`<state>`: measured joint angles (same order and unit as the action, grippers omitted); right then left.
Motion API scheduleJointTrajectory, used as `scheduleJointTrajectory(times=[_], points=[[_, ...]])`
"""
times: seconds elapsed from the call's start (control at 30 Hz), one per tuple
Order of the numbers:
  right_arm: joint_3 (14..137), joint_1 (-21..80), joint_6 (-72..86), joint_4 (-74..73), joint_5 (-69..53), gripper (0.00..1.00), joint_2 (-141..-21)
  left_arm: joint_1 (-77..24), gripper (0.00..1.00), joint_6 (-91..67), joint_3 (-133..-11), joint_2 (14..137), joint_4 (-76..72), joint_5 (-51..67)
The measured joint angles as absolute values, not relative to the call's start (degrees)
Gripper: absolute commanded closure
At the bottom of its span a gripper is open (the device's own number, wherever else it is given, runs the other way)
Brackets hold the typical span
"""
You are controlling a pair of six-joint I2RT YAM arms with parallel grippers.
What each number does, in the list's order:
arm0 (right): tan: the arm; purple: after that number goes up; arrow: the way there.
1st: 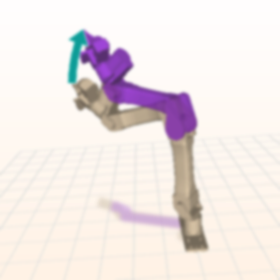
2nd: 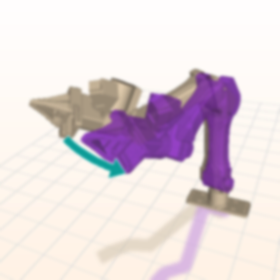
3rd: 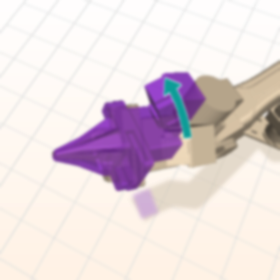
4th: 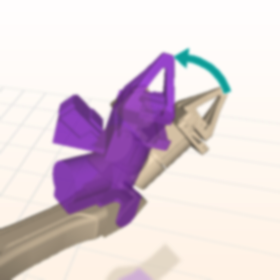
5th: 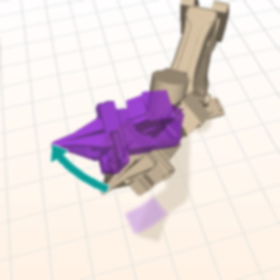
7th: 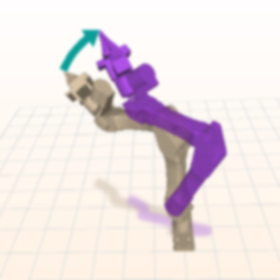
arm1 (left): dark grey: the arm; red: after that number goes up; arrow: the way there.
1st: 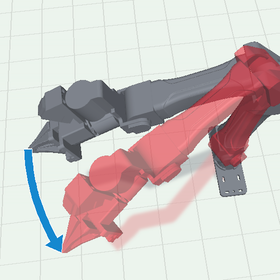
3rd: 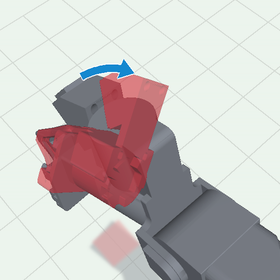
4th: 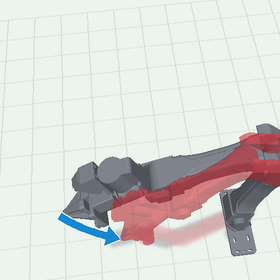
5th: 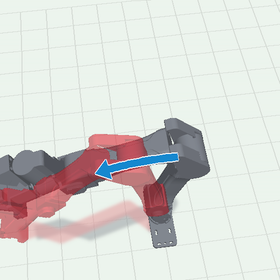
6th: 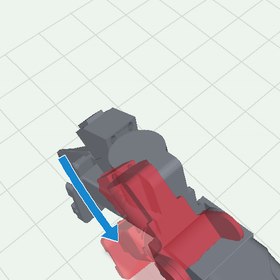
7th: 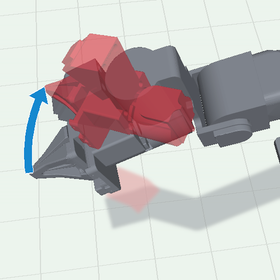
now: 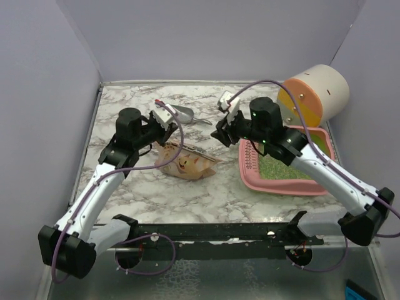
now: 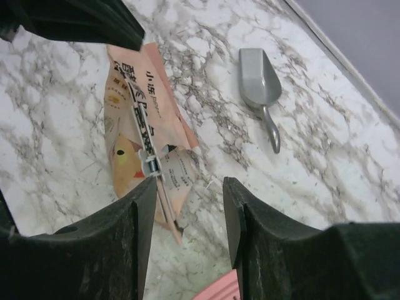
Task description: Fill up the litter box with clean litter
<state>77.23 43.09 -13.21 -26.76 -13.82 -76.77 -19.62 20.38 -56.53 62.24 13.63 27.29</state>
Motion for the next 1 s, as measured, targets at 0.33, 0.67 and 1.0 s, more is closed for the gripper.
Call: scheduleJointTrajectory(times=[0.33, 0.67, 1.0], points=[[55.51, 43.09, 6.37, -18.85, -4.14, 0.67, -50.11, -19.62, 0.69, -12.21, -44.75, 48.38, 2.24, 18.94], [50.19, 43.09, 12.97, -20.14, 4.23, 0.65, -44.07, -19.62, 0.01, -15.44, -40.40, 38.92, 7.03, -0.93], [49.30, 43.09, 13.74, -21.96, 3.73, 0.65, -45.17, -19.62, 0.01, -26.22, -40.49, 37.60, 12.40, -8.27]])
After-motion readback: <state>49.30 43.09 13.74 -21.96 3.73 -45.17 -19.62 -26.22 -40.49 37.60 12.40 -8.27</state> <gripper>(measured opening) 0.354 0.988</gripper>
